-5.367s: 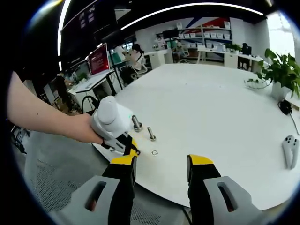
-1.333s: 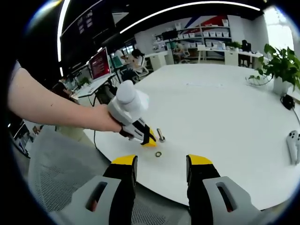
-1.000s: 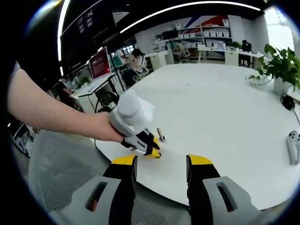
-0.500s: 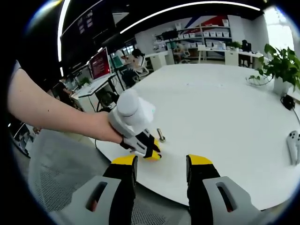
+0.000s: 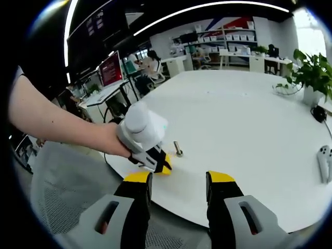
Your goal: Place the washer onto the threaded stud by aligning its center hole with the stud, sliding it down to the base, and recovering from edge contact or off-axis alignment until the washer reaches the visible bottom stop.
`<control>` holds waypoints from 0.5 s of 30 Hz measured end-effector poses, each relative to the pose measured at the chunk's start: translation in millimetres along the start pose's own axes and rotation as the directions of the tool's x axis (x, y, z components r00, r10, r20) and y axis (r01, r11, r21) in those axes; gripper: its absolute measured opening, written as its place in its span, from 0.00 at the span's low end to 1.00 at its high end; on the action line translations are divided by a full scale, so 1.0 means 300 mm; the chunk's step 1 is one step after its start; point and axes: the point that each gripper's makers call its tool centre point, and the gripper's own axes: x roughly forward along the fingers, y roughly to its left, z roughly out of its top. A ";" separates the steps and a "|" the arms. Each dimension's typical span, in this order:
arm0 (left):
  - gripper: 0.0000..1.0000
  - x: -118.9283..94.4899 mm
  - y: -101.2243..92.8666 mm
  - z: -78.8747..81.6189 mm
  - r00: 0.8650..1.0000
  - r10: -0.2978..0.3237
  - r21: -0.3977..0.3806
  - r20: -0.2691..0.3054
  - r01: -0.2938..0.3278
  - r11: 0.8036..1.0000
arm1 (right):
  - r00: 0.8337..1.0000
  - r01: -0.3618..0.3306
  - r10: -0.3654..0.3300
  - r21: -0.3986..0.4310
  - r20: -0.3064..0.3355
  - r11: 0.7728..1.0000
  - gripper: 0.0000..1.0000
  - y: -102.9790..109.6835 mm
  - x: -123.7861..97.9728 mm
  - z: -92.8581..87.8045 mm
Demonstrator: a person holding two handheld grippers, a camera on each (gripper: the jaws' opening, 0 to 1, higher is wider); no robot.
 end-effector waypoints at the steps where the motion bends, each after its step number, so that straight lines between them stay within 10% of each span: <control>1: 0.15 -0.003 0.003 0.001 1.000 0.005 0.008 0.011 -0.005 1.000 | 1.000 0.002 -0.002 0.001 0.001 1.000 0.44 -0.001 -0.001 0.000; 15: 0.21 -0.008 -0.019 -0.034 1.000 -0.014 0.026 0.027 0.013 1.000 | 1.000 0.007 -0.007 0.001 -0.001 1.000 0.44 -0.004 -0.001 -0.001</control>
